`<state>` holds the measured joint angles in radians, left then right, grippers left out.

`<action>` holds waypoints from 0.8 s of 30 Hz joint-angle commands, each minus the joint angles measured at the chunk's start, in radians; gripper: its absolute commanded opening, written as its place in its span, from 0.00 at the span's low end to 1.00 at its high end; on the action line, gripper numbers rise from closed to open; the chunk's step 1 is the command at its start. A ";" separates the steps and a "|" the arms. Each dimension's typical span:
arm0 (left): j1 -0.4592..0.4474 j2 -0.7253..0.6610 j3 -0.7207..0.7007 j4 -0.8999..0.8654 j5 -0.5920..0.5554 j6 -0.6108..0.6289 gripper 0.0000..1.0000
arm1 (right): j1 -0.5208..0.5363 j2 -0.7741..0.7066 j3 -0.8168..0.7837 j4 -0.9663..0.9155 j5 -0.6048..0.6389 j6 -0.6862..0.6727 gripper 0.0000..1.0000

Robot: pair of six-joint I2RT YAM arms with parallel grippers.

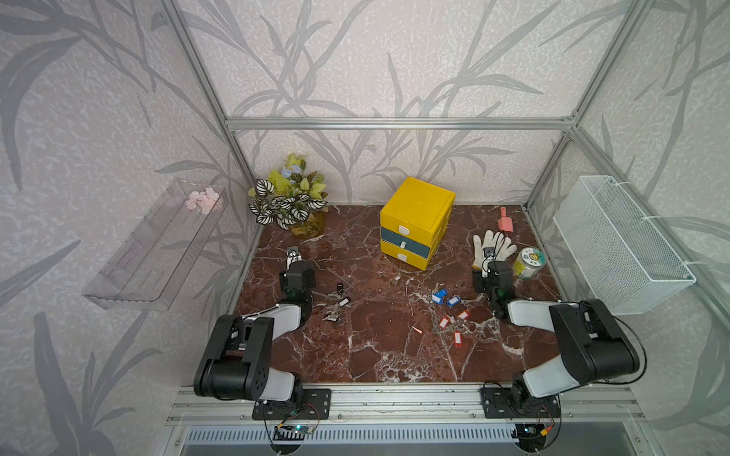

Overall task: Take the keys out of the drawer
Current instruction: Reset both arms

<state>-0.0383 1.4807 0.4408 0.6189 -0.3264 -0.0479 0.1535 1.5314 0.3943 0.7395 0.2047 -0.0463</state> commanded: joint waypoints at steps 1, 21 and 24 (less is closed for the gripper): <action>0.056 0.045 -0.043 0.218 0.253 0.020 0.59 | -0.020 0.105 -0.163 0.578 -0.171 -0.079 0.61; 0.064 0.041 -0.022 0.169 0.227 0.002 0.99 | -0.019 0.059 -0.035 0.275 0.015 -0.008 0.99; 0.064 0.041 -0.022 0.169 0.227 0.002 0.99 | -0.019 0.060 -0.036 0.279 0.016 -0.009 0.99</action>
<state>0.0208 1.5333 0.3939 0.7788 -0.1101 -0.0448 0.1371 1.5890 0.3634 0.9970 0.2089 -0.0570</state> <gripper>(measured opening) 0.994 0.991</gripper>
